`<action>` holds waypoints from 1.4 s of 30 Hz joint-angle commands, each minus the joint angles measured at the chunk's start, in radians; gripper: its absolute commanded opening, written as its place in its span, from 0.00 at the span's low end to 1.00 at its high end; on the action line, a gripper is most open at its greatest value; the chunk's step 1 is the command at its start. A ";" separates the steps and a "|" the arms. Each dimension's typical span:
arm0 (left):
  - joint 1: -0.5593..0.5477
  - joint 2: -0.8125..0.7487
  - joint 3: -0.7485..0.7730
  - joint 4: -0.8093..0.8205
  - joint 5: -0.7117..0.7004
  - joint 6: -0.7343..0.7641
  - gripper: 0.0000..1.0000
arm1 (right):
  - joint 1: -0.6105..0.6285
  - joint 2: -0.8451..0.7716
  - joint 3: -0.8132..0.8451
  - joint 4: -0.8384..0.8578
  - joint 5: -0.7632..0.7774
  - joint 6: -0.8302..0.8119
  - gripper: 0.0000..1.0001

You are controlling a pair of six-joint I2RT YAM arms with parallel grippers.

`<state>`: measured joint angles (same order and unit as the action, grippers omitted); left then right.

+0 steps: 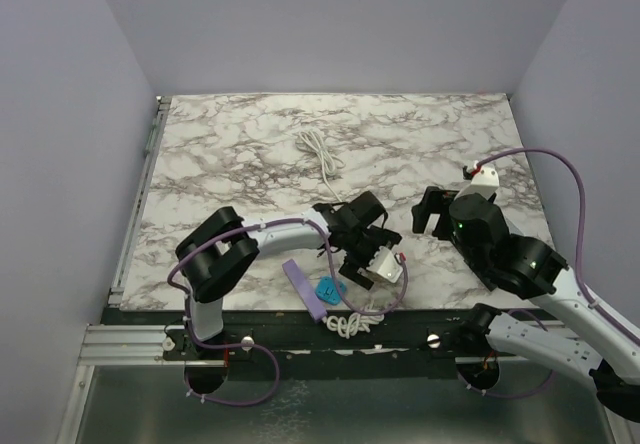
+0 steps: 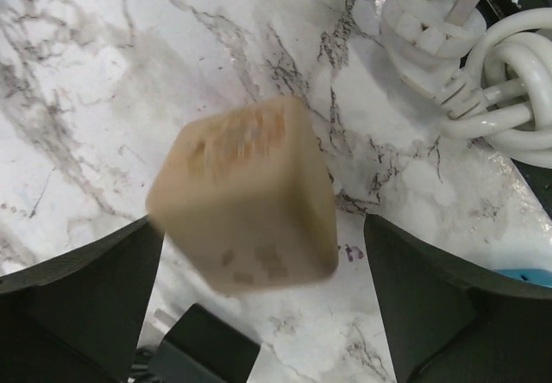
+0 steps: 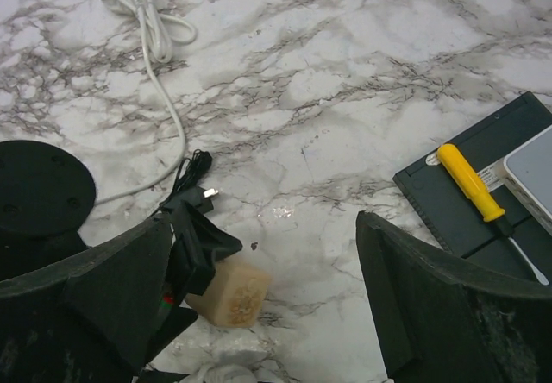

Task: Insert the plug
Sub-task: Move the plug to the corner of the board, then pick up the plug from the center of the board.

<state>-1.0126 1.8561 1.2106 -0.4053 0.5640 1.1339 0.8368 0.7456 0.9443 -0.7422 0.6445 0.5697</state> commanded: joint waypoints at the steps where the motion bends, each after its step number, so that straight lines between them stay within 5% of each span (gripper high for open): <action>1: 0.033 -0.132 -0.006 0.007 0.007 -0.010 0.99 | 0.004 0.001 -0.031 0.010 0.005 0.013 0.93; 7: 0.069 -0.351 -0.047 -0.170 -0.008 0.073 0.98 | 0.004 0.006 -0.033 0.001 -0.007 0.007 0.95; 11: 0.068 -0.422 -0.123 -0.371 -0.029 0.225 0.86 | 0.004 0.016 -0.035 0.008 -0.013 0.000 0.95; 19: 0.049 -0.259 -0.067 -0.456 -0.048 0.132 0.64 | 0.004 0.026 -0.032 0.004 -0.026 0.010 0.95; 31: -0.002 -0.232 -0.184 -0.470 -0.093 0.308 0.65 | 0.004 -0.007 -0.027 -0.029 -0.020 0.022 0.95; 42: -0.002 -0.199 -0.192 -0.280 -0.146 0.159 0.68 | 0.004 -0.006 -0.036 -0.011 -0.029 0.010 0.95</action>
<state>-1.0119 1.6444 1.0313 -0.7937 0.4438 1.3590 0.8368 0.7452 0.9215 -0.7517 0.6266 0.5762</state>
